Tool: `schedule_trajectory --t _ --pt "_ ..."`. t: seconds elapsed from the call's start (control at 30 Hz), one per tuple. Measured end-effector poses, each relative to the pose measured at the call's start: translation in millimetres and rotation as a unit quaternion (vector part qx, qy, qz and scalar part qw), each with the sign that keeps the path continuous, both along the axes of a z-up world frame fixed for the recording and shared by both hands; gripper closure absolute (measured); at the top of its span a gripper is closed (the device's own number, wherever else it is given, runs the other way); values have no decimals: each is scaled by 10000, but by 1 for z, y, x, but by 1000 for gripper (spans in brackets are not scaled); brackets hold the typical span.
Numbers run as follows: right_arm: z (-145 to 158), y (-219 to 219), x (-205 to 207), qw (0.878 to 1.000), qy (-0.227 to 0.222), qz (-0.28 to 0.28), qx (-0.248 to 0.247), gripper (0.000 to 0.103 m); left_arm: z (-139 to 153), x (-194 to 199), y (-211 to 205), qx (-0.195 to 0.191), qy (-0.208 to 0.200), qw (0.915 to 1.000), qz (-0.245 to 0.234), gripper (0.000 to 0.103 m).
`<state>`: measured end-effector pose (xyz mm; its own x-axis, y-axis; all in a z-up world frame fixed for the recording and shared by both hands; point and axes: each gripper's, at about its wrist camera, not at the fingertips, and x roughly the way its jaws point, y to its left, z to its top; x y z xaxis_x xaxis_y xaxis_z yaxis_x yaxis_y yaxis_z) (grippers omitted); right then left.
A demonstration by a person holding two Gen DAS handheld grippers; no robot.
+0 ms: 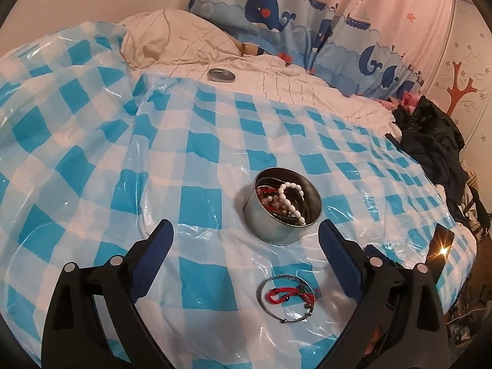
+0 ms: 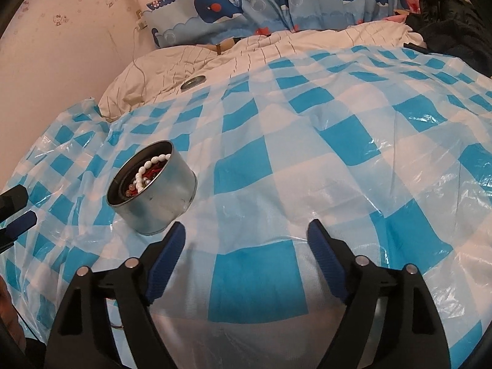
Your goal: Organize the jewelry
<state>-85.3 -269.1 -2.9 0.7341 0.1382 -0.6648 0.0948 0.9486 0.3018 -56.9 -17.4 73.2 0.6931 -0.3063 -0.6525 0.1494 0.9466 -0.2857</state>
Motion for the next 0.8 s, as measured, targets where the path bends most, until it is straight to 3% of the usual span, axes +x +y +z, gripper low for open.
schedule_trajectory --t 0.8 --pt "-2 3 5 9999 44 137 94 11 -15 19 -14 101 331 9994 -18 9"
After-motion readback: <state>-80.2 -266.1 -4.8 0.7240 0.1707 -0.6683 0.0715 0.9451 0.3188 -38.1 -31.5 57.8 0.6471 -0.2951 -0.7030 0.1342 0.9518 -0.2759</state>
